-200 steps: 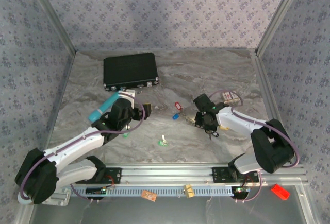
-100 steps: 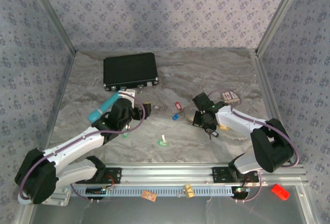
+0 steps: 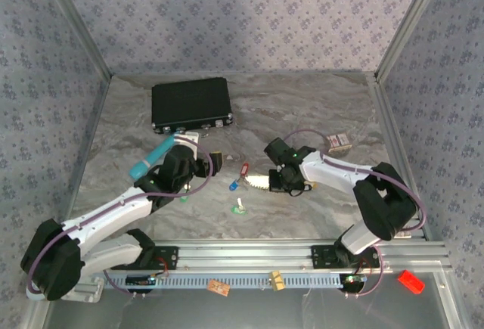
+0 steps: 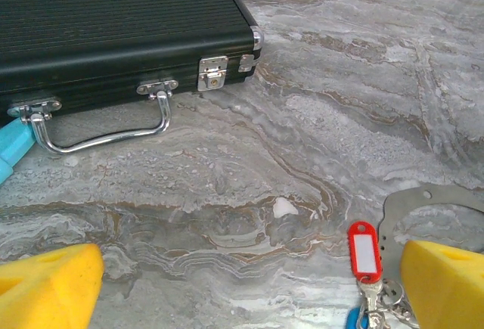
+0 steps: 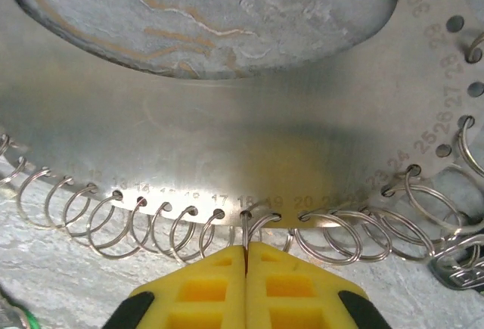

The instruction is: Put the keys on the keyring

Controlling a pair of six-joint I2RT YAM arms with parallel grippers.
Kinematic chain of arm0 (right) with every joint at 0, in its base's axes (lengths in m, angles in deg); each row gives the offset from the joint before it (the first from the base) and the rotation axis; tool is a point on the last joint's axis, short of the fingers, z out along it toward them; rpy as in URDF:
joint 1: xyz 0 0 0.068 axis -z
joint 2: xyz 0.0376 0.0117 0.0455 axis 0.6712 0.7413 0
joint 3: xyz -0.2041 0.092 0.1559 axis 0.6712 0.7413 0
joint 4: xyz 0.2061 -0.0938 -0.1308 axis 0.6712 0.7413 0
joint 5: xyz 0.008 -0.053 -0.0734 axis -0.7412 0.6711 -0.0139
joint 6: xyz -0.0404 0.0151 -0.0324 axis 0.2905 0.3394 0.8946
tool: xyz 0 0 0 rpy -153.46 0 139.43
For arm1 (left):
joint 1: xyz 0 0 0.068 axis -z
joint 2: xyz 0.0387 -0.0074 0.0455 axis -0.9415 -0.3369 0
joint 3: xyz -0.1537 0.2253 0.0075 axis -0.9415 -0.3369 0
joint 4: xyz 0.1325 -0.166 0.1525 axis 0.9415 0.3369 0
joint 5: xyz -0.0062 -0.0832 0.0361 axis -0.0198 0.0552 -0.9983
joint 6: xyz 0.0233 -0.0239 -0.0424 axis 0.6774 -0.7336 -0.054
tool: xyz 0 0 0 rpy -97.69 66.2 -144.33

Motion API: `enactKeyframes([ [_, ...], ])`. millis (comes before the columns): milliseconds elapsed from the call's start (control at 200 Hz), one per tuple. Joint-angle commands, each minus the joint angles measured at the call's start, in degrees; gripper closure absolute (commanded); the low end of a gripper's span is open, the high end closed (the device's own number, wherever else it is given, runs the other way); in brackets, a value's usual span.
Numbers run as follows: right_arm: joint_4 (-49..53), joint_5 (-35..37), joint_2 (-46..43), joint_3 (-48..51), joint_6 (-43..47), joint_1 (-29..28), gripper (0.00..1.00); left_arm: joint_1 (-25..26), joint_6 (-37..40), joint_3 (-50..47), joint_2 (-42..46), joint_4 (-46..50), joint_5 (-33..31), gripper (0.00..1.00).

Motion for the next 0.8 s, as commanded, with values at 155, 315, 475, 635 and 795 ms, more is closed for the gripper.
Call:
enactKeyframes([
  [155, 2.83, -0.8, 2.0, -4.46, 1.9, -1.42, 0.78, 0.43, -0.52, 0.4, 1.75, 0.51, -1.54, 0.0],
  [315, 4.43, 0.68, 2.77, -5.99, 1.9, -2.5, 0.78, 0.42, -0.51, -0.02, 1.91, 0.42, -1.68, 0.0],
  [475, 5.99, 2.73, 2.94, -7.11, 1.9, -3.21, 0.77, 0.47, -0.44, -0.08, 2.16, 0.59, -1.72, 0.0],
  [635, 8.3, 7.27, -0.72, -6.58, 0.71, -3.17, 0.78, 0.46, -0.33, -0.15, 2.85, 0.94, -1.85, 0.0],
  [795, 8.84, 8.26, -1.72, -4.49, -0.49, -1.99, 0.78, 0.5, -0.42, -0.24, 2.8, 0.51, -1.93, 0.0],
])
